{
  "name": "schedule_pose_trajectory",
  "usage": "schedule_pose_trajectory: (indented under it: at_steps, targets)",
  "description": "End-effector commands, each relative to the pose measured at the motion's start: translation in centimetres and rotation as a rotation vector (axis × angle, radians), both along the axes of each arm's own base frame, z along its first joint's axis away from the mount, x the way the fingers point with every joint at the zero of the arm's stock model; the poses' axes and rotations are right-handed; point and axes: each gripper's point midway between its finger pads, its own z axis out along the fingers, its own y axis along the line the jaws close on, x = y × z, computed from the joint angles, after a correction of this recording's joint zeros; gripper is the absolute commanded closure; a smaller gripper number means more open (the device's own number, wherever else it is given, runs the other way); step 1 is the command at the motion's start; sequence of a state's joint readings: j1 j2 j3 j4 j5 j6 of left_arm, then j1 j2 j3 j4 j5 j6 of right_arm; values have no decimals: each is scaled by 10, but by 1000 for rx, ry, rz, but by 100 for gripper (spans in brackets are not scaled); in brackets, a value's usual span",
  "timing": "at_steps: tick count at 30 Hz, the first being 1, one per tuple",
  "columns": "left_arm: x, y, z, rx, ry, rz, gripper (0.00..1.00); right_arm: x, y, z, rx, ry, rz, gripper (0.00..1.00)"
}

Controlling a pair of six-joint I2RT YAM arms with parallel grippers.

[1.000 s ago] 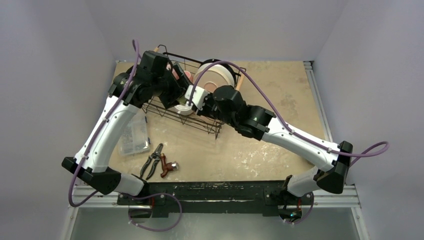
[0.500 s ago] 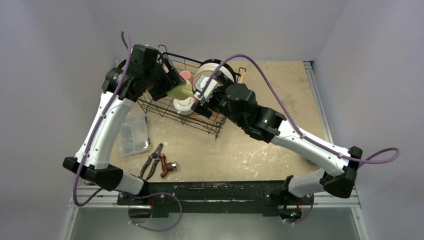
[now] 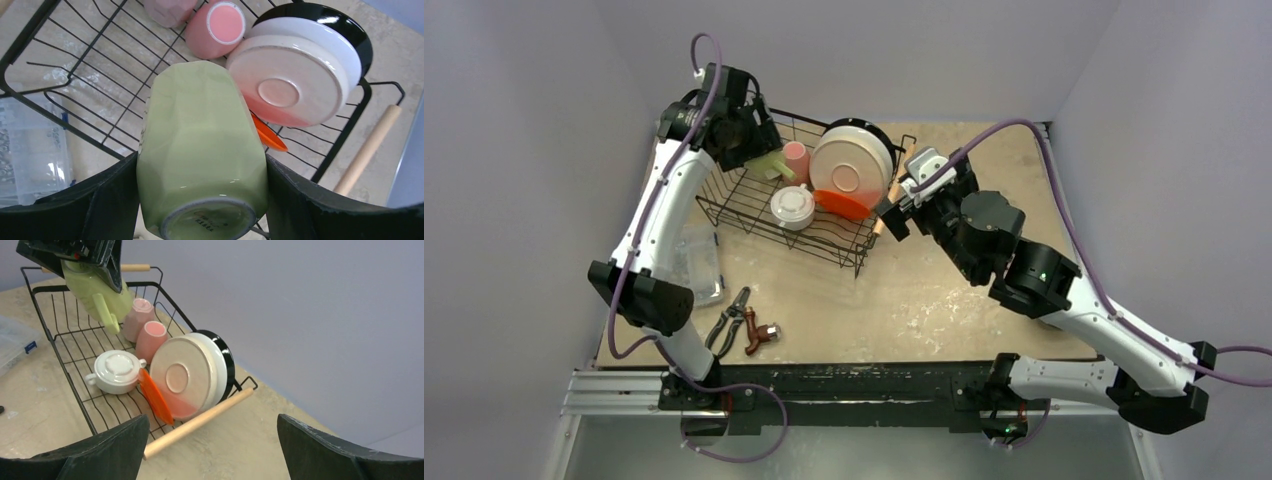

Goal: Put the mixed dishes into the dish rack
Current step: Turn the cup upside down in the dish rack.

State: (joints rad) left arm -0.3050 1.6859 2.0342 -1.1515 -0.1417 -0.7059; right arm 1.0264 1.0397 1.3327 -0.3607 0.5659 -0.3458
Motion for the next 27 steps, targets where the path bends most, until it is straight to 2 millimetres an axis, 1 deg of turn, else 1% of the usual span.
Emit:
schedule_pose_trajectory:
  at_steps: [1, 2, 6, 9, 13, 17, 21, 24, 27]
  targets:
    - [37, 21, 26, 49, -148, 17, 100, -3, -17, -8, 69, 68, -87, 2]
    - [41, 26, 21, 59, -140, 26, 100, -3, -18, -8, 76, 74, -92, 2]
    - [60, 35, 3, 69, -118, 49, 100, -1, -19, -9, 58, 84, -109, 1]
    - [72, 43, -12, 54, -87, 116, 100, 2, -15, -8, 21, 82, -107, 1]
    - [81, 53, -37, -23, -12, 273, 100, 5, -10, -12, -13, 91, -105, 1]
    - [92, 58, -62, -85, 39, 402, 100, 7, -6, -16, -18, 101, -104, 1]
    - [110, 62, -75, -80, 28, 449, 100, 8, -7, -20, -3, 116, -121, 1]
    - [117, 67, -82, -73, 41, 488, 100, 8, -13, -23, 16, 126, -151, 1]
    - [121, 73, -89, -46, 49, 514, 100, 8, -18, -22, 33, 124, -174, 1]
